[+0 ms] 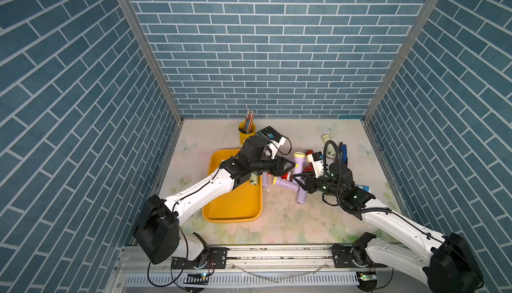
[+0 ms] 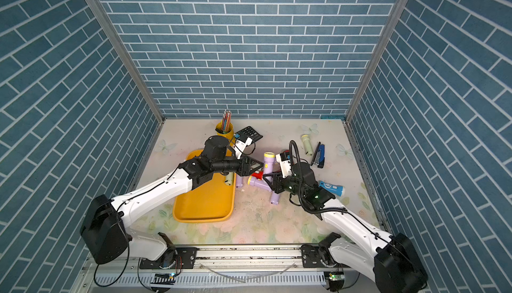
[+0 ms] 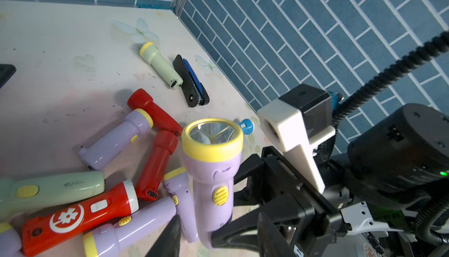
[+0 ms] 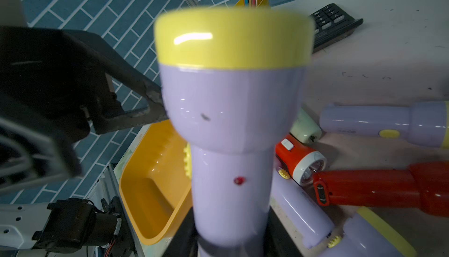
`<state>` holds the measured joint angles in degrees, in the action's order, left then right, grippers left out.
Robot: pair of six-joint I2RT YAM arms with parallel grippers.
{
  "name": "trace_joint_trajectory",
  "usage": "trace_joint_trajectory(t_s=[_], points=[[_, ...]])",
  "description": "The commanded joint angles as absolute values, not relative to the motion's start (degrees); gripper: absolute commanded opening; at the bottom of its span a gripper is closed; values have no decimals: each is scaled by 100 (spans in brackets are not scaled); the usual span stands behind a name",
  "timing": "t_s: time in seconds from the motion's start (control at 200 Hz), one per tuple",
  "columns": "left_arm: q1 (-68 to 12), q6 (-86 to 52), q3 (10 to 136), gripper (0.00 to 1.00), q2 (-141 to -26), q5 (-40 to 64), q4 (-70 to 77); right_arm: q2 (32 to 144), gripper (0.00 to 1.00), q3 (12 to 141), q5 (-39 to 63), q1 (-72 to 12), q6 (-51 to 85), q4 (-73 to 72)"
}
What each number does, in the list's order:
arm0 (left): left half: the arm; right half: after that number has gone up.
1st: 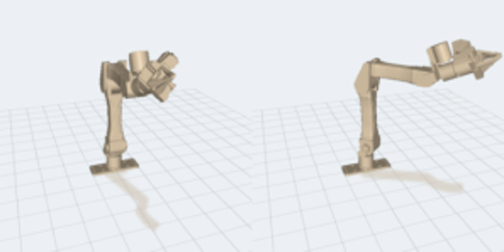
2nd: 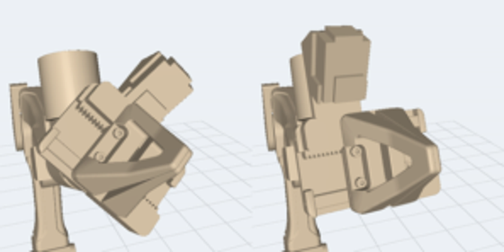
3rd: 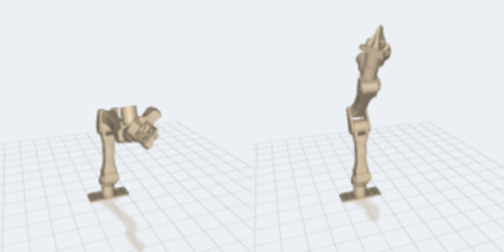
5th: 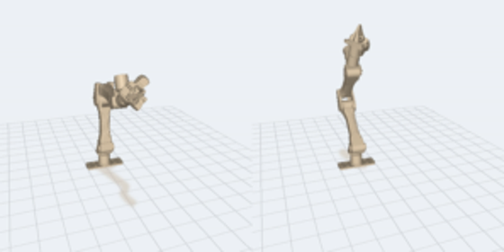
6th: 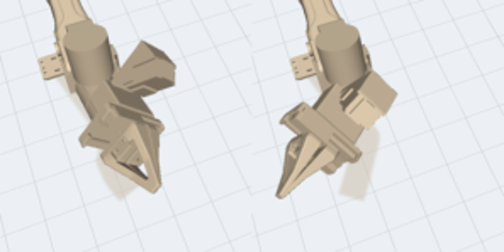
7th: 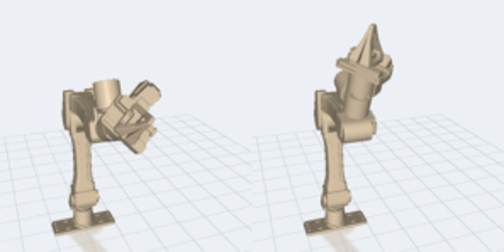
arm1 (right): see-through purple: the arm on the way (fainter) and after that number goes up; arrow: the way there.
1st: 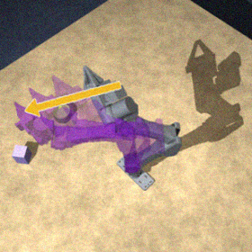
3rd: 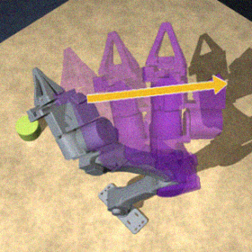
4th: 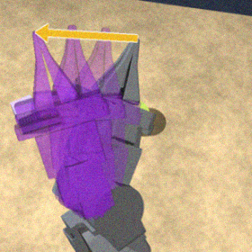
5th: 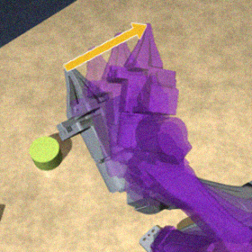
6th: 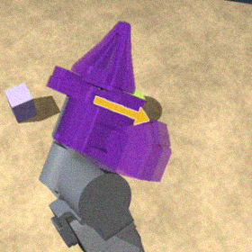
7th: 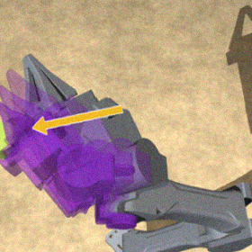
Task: Put the flashlights into the storage boxes
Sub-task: Pick up the flashlight from the center of the board.
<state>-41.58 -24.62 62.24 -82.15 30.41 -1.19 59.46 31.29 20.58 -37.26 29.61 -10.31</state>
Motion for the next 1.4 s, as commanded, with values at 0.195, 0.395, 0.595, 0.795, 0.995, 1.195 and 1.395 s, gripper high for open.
trace_joint_trajectory(t_s=[0.195, 0.395, 0.595, 0.795, 0.995, 1.195, 1.395], points=[[-4276, -2388, 6368, 51, -8384, 2630, 22, 6182, 21, 3573, 1886, -4003, 2918, -1652], [-4320, -2402, 6372, 51, -8479, 2661, -22, 6358, 20, 3711, 1846, -4049, 2936, -1740], [-4357, -2416, 6381, 48, -8526, 2604, -62, 6407, 20, 3761, 1784, -4064, 2955, -1828], [-4386, -2564, 6389, 46, -8592, 2608, 80, 6451, 20, 3774, 1752, -4096, 2949, -1830], [-4445, -2704, 6407, 47, -8706, 2641, 238, 6469, 20, 3757, 1662, -4145, 2903, -1813], [-4491, -2826, 6433, 46, -8811, 2649, 316, 6478, 20, 3804, 1570, -4224, 2669, -1537], [-4500, -2848, 6451, 37, -8798, 2420, 176, 6395, 22, 3771, 1456, -4263, 2568, -1426]])
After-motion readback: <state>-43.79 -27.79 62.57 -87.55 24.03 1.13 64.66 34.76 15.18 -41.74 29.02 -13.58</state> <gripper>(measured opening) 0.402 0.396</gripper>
